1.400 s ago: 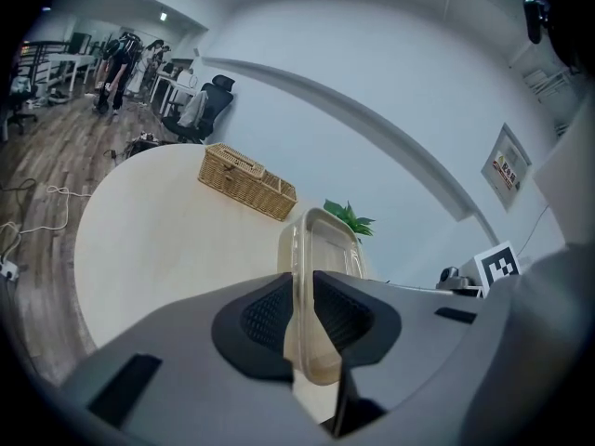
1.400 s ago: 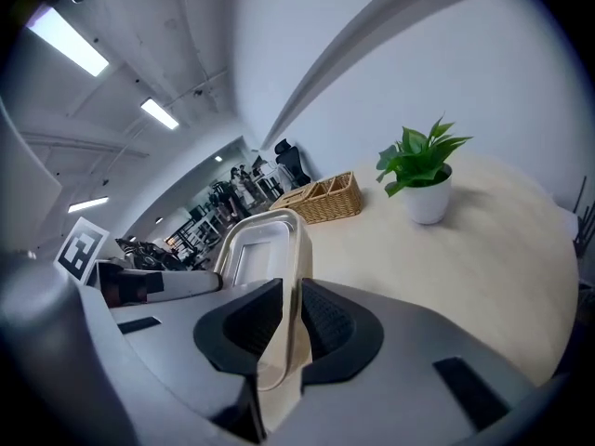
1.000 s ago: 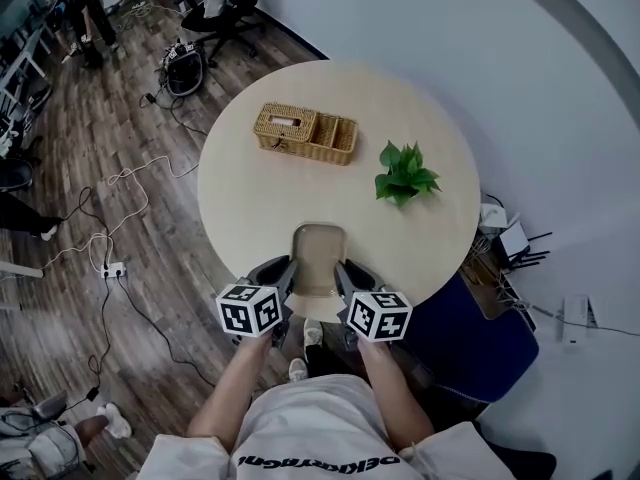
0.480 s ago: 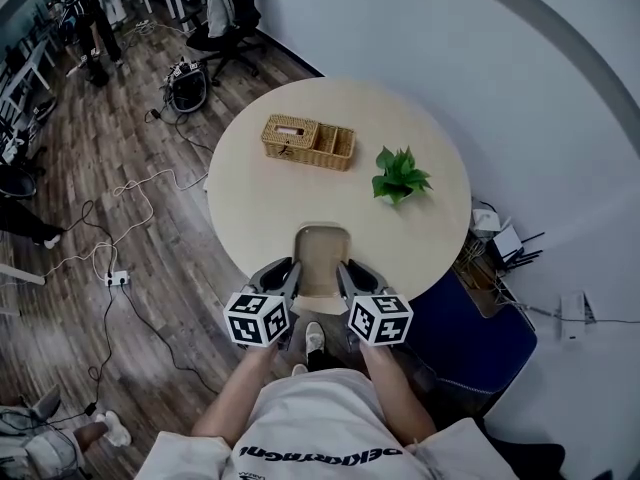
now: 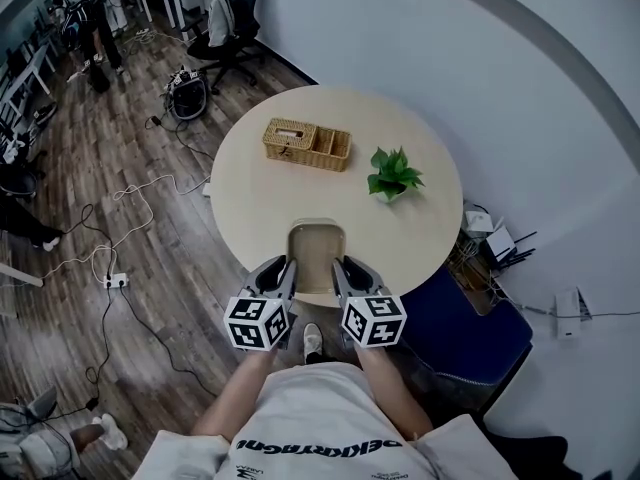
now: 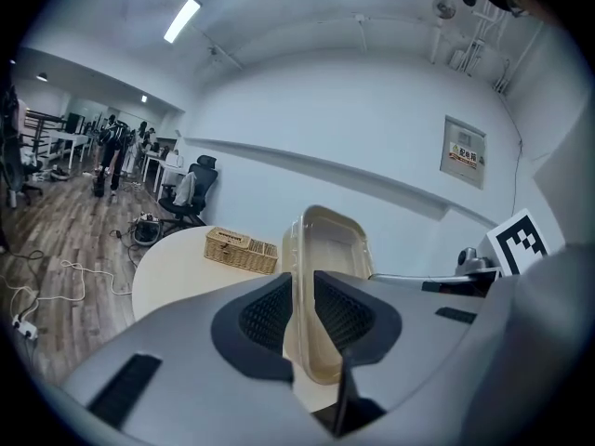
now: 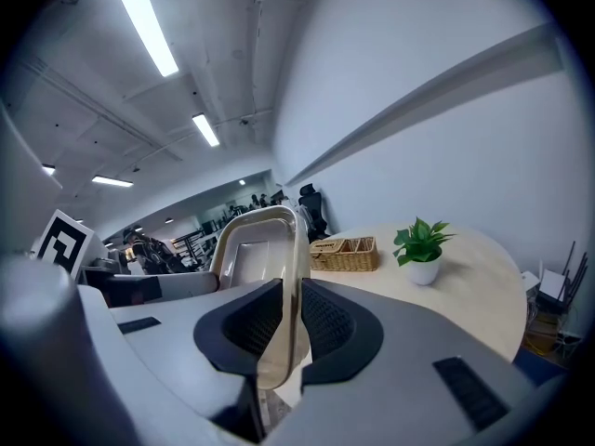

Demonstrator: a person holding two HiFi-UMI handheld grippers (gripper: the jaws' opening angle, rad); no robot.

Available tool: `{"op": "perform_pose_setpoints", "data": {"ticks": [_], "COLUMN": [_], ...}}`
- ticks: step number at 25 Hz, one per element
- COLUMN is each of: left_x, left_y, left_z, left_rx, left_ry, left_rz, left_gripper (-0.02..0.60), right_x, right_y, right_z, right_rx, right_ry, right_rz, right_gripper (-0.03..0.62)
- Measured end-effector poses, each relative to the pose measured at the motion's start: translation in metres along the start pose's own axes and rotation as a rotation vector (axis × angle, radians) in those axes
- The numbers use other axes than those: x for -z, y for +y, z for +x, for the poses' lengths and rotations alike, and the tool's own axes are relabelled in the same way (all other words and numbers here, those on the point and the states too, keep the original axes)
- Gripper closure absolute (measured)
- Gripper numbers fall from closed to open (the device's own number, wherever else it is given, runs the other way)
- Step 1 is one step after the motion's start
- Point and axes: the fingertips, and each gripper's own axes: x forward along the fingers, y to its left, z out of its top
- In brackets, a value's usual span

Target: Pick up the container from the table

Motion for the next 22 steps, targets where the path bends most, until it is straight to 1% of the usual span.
{"op": "perform_pose_setpoints", "data": {"ticks": [8,22], "left_x": [-0.004,-0.004], "left_y": [-0.014,-0.028], "left_z": [-0.021,-0.03], "left_rx": [-0.015,-0.022], "left_ry": [-0.058,-0.099], "left_rz": [0.069,0.117], "left_gripper": [0.499,0.499], "right_x": [-0.004,-0.004], "right_y": [0.01,0.01], "right_z": [-0.021,-0.035], "right_rx": [0.006,0.034], "right_ry": [-0.053,-0.092], "right_rz": [-0.039,-0.059], "right_gripper": [0.507,0.508]}}
